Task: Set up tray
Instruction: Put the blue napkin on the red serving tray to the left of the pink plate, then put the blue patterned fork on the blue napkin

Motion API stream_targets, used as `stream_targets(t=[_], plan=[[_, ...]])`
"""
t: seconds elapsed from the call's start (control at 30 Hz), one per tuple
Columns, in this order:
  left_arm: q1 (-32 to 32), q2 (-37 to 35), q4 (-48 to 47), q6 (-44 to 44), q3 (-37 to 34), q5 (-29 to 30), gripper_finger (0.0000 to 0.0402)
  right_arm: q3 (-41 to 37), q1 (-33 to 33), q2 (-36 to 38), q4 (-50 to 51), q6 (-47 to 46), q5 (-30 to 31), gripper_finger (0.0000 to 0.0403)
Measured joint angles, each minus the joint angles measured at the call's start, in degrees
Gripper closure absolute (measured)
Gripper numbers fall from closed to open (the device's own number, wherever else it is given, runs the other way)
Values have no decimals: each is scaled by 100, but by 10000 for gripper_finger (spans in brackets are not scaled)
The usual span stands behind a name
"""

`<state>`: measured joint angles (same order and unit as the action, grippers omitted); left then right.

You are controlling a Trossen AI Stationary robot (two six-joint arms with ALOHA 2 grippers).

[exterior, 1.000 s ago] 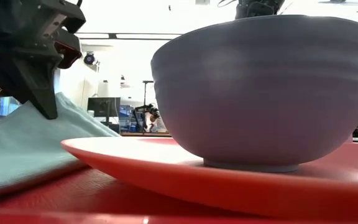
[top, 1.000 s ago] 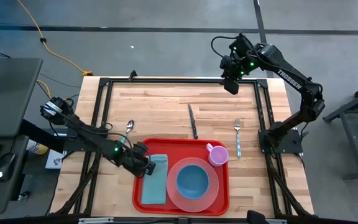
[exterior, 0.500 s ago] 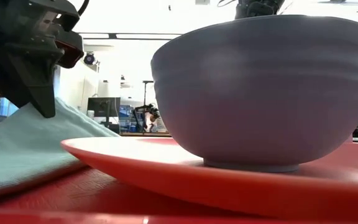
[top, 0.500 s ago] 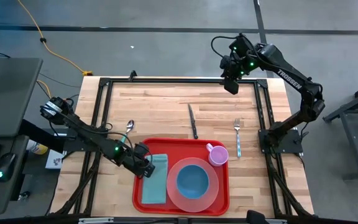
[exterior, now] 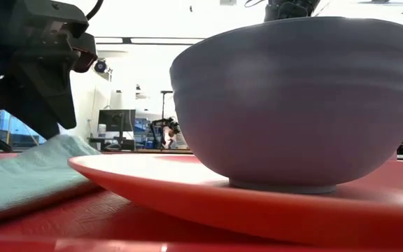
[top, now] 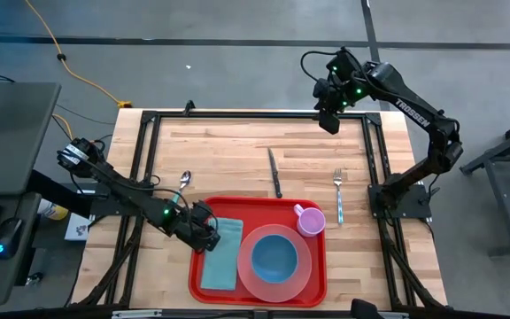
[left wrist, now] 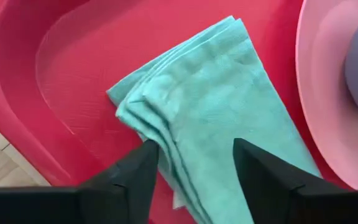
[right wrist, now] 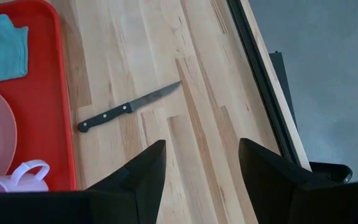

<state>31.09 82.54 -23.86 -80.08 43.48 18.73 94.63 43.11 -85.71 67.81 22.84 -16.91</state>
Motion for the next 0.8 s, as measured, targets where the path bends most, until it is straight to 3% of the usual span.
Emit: stream_targets(t=[0.17,0.4,0.6,0.8], plan=[[0,0,-540,-425,1,-200,129,0,0,0,2,1,0,222],[2,0,-1215,-1003,7,25,128,0,0,0,2,1,2,222],[-2,0,-1472,-926,214,1065,136,0,-1,0,4,-8,2,222],[-78,-133,-2719,-820,927,1979,137,0,0,0,9,-13,2,222]])
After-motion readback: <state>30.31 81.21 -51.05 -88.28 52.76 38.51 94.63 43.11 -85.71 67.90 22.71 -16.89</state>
